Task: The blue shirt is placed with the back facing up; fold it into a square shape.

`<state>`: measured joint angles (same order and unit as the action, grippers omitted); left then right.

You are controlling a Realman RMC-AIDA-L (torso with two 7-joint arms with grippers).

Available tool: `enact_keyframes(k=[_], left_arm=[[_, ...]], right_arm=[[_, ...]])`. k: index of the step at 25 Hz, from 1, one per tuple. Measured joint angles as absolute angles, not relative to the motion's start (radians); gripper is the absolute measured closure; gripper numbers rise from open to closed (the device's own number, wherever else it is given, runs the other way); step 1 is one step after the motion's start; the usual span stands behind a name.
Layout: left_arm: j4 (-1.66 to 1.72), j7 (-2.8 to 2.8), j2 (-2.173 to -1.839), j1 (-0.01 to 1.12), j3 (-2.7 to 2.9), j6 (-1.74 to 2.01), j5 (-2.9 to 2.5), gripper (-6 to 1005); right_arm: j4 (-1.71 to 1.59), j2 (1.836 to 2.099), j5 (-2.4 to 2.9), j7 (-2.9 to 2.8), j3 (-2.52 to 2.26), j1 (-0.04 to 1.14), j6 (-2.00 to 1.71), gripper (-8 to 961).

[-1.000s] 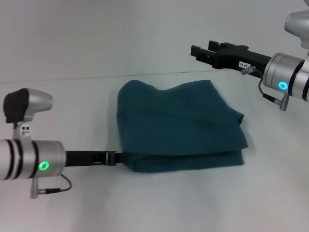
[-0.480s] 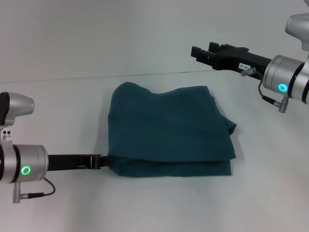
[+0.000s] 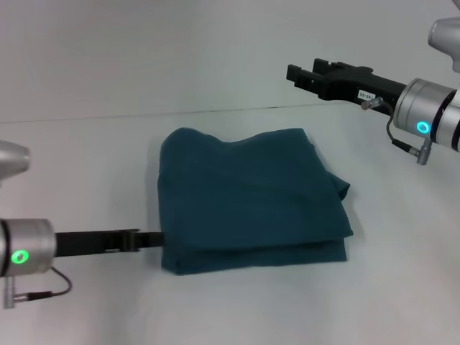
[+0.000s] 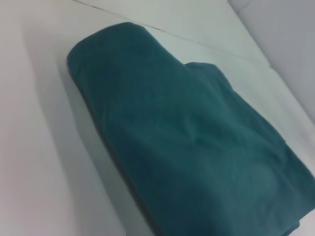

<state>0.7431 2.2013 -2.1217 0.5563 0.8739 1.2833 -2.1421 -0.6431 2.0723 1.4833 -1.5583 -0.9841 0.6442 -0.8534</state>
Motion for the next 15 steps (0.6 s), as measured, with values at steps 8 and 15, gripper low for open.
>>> enact_keyframes(k=[8,15], left_arm=[[0.846,2.17,-2.115,0.502,0.768,1.384,-2.148,772],[0.887,1.999,-2.132,0.503,0.737,1.379,-2.04,519]], right_arm=[[-0.646,2.07,1.483,-1.543,-0.963,0.634,-0.863,266],[-0.636,2.058,1.483,-1.438,-0.906,0.587,-1.043,250]])
